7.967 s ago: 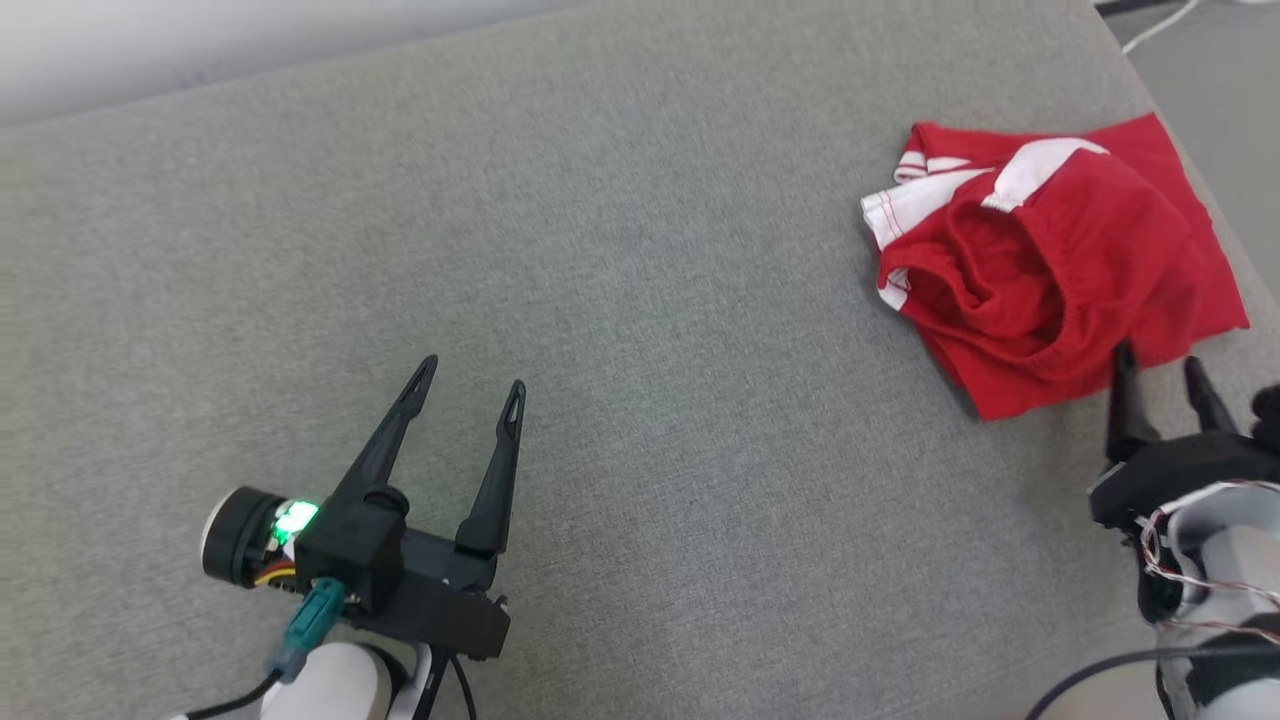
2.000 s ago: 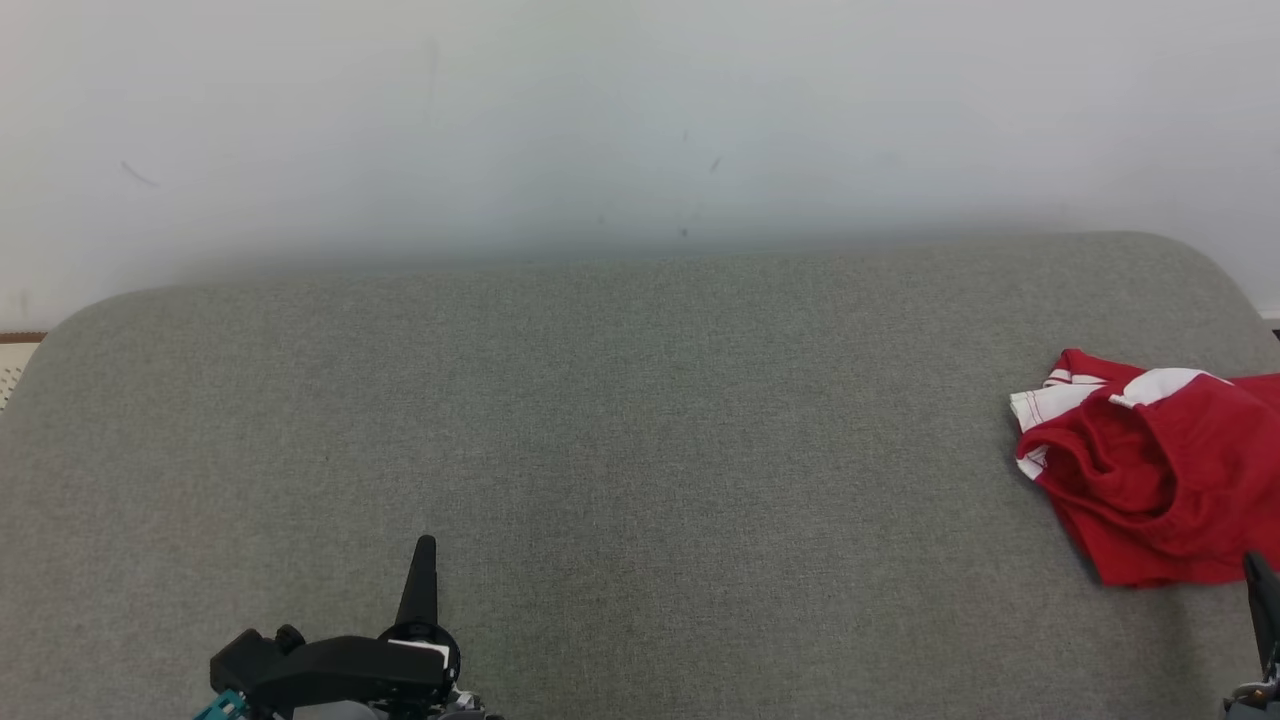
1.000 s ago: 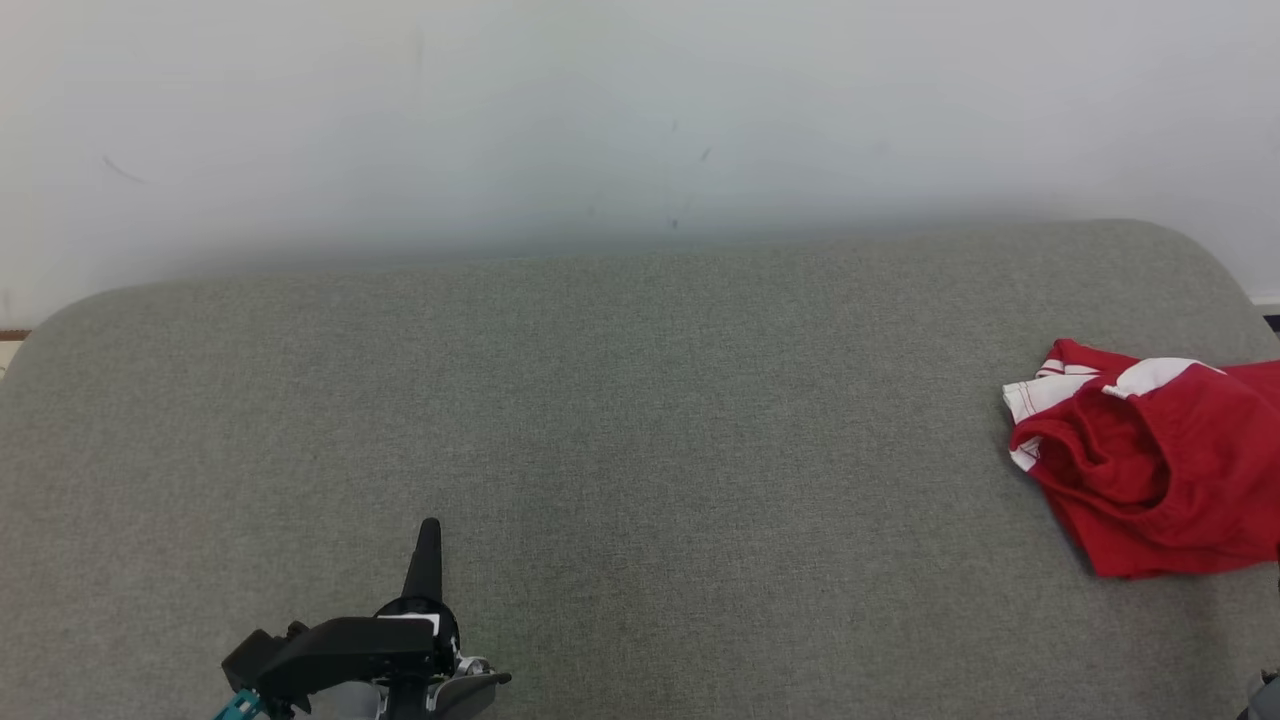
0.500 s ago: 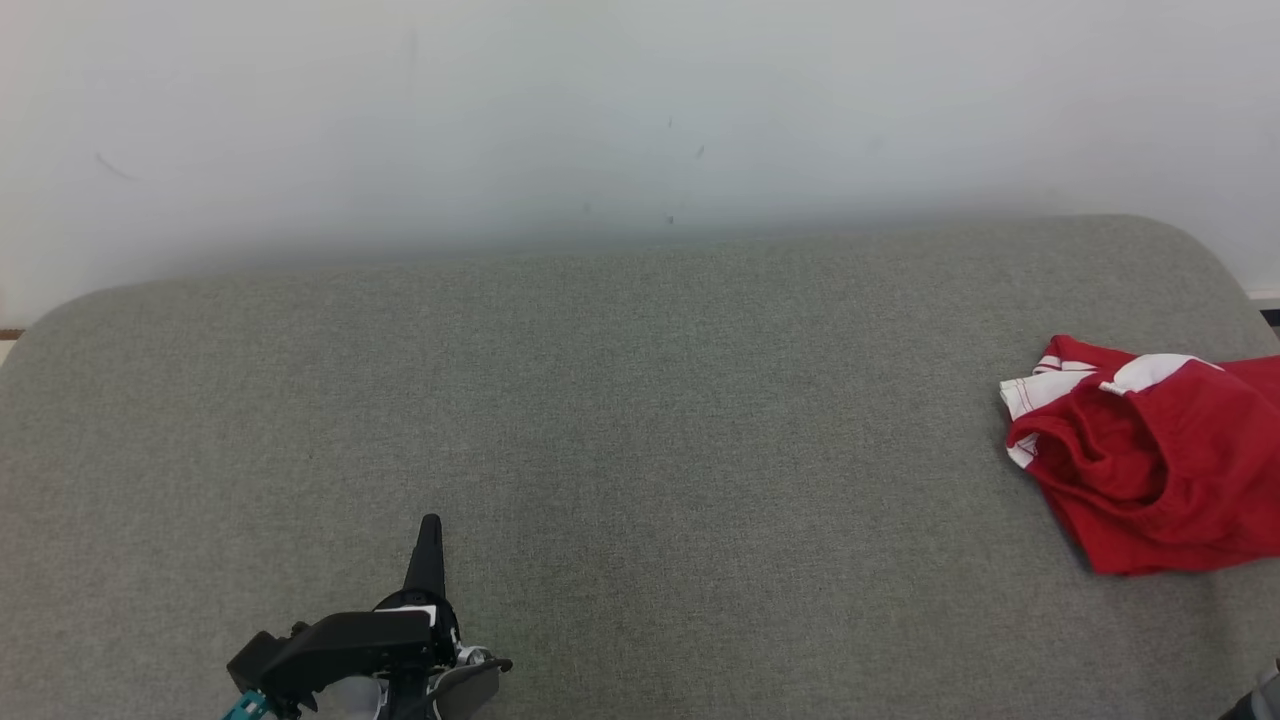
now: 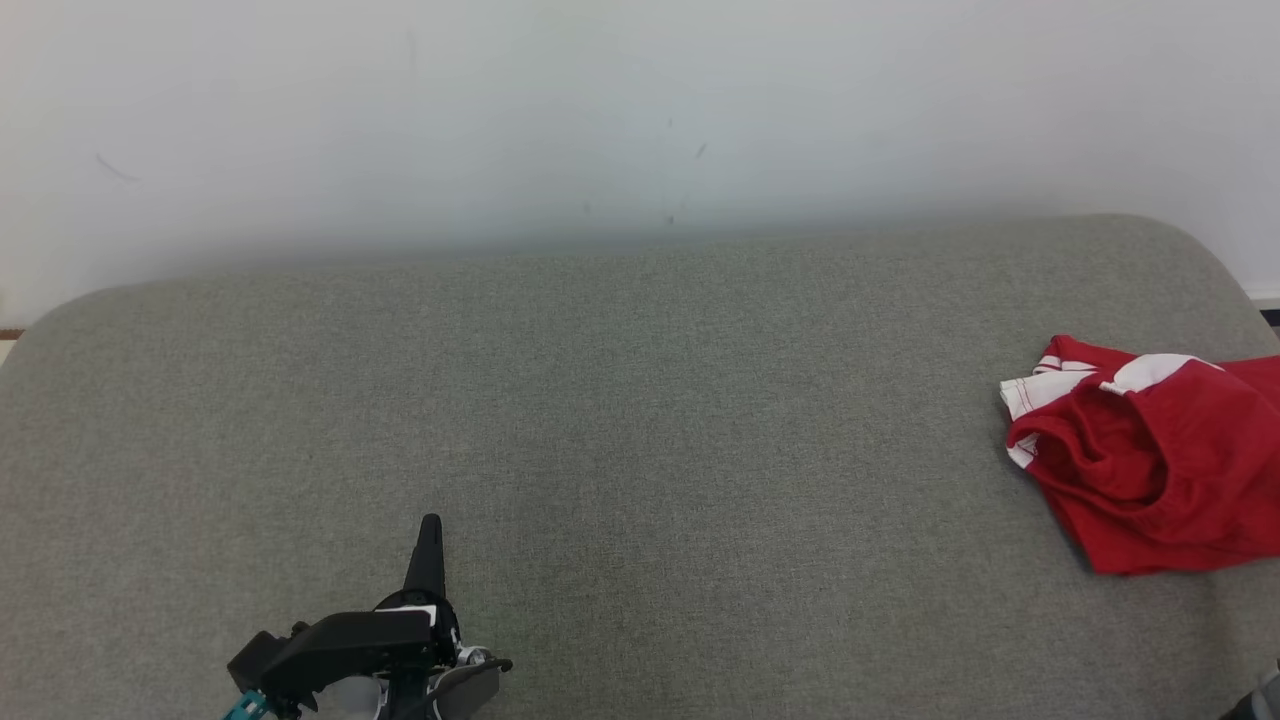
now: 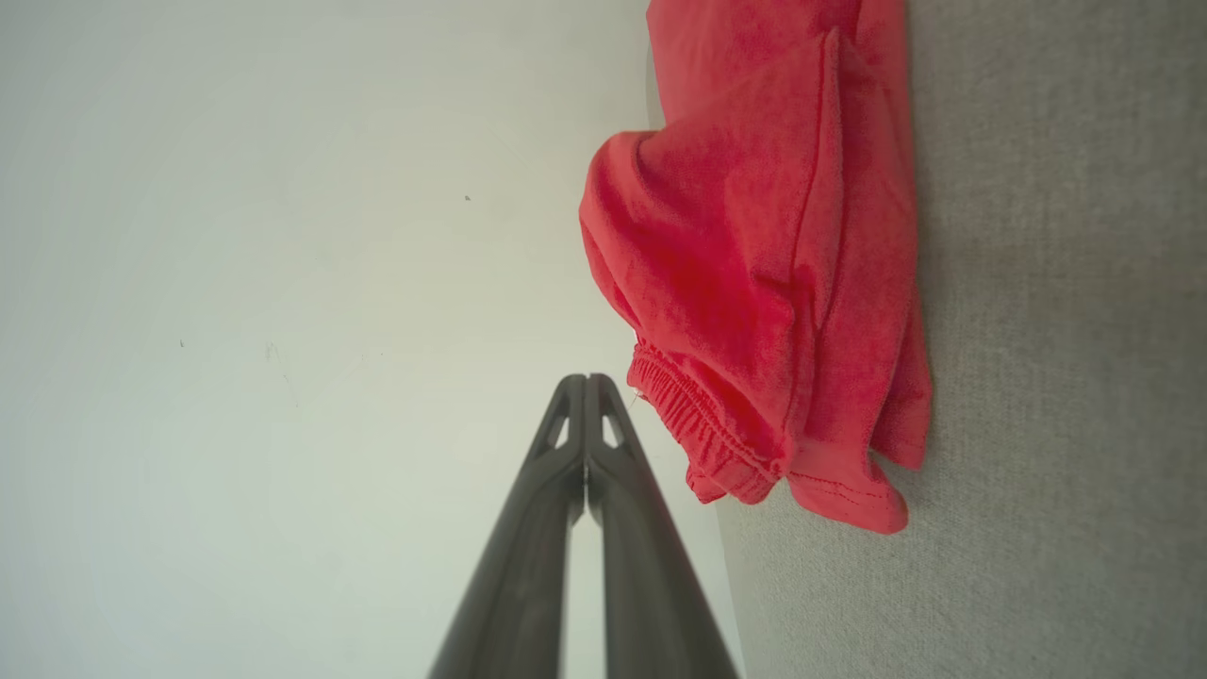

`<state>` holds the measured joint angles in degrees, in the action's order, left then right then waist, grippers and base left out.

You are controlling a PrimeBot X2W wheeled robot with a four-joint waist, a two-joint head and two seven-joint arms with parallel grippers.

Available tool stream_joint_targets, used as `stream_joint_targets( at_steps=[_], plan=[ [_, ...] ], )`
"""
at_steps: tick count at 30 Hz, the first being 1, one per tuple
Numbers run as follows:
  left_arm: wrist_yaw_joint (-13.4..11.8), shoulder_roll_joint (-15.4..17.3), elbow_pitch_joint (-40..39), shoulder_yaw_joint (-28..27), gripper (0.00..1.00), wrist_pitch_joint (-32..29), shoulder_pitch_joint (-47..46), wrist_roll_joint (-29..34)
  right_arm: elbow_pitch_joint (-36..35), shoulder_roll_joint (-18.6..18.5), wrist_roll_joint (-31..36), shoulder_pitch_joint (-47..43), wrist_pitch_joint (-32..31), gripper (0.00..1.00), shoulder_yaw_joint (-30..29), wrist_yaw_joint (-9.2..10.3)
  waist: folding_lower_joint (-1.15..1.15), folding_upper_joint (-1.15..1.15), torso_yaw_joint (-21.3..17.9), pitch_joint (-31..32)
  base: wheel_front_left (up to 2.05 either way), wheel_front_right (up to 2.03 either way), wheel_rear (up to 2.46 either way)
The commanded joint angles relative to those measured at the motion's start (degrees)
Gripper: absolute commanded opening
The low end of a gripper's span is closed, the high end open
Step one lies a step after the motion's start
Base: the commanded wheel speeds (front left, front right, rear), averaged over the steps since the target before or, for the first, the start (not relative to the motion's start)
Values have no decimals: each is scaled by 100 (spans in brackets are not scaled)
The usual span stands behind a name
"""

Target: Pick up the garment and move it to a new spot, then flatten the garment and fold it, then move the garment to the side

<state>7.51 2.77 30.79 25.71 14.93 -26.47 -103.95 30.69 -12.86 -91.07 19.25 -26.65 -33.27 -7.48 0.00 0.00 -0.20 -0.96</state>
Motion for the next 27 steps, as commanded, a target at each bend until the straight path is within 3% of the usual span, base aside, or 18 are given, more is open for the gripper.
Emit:
stream_joint_targets(
  at_steps=[1, 27],
  plan=[
    [23, 4, 13, 4, 0, 18, -40, -27, 10, 8, 45, 12, -11, 0, -8, -2, 0, 0, 0, 0, 0, 0, 0],
    [23, 5, 12, 3, 0, 18, -39, -27, 10, 33, 77, 29, -50, 0, -52, -2, 0, 0, 0, 0, 0, 0, 0]
  ],
)
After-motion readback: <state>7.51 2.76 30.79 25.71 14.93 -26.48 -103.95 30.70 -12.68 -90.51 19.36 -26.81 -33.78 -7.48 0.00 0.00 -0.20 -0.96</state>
